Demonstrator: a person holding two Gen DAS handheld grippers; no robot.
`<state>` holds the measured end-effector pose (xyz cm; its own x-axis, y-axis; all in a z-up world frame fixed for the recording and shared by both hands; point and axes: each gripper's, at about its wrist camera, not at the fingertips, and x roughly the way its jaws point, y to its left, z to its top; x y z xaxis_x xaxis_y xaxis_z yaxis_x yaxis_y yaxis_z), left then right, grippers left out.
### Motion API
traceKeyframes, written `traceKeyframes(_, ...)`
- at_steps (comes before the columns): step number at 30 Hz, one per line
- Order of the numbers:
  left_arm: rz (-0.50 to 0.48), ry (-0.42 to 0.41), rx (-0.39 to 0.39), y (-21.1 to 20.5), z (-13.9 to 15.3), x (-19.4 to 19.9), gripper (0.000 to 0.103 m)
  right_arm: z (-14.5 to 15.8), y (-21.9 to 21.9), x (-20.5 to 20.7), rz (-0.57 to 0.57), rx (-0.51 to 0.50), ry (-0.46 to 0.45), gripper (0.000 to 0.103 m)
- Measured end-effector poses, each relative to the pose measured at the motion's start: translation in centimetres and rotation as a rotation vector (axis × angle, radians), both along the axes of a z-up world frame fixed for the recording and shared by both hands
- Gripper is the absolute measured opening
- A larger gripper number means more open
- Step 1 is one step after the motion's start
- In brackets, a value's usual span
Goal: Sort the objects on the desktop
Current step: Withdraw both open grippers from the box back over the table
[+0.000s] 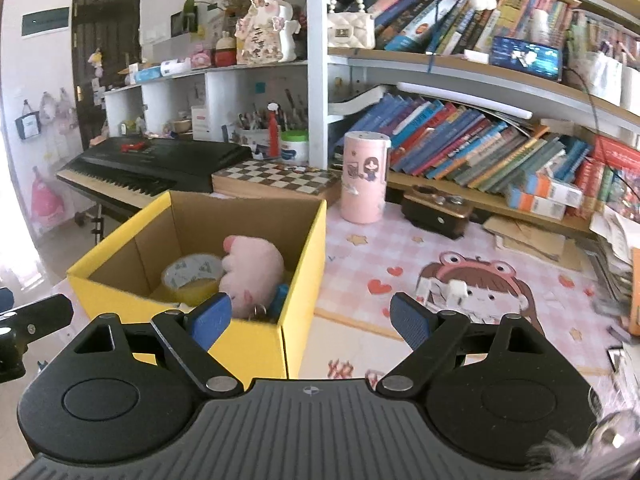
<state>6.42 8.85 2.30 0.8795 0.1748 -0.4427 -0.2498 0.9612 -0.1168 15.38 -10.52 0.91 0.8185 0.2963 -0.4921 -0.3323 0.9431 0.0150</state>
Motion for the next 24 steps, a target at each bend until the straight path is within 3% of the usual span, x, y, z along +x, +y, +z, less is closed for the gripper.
traceKeyframes(10, -0.028, 0.023, 0.016, 0.0, -0.4, -3.9, 0.097, -1.5, 0.3, -6.2, -0.015, -0.016, 0.035, 0.086)
traceKeyframes(24, -0.050, 0.042, -0.003, 0.1, -1.2, -7.6, 0.099, -2.3, 1.1, -10.6, -0.007, -0.029, 0.068, 0.086)
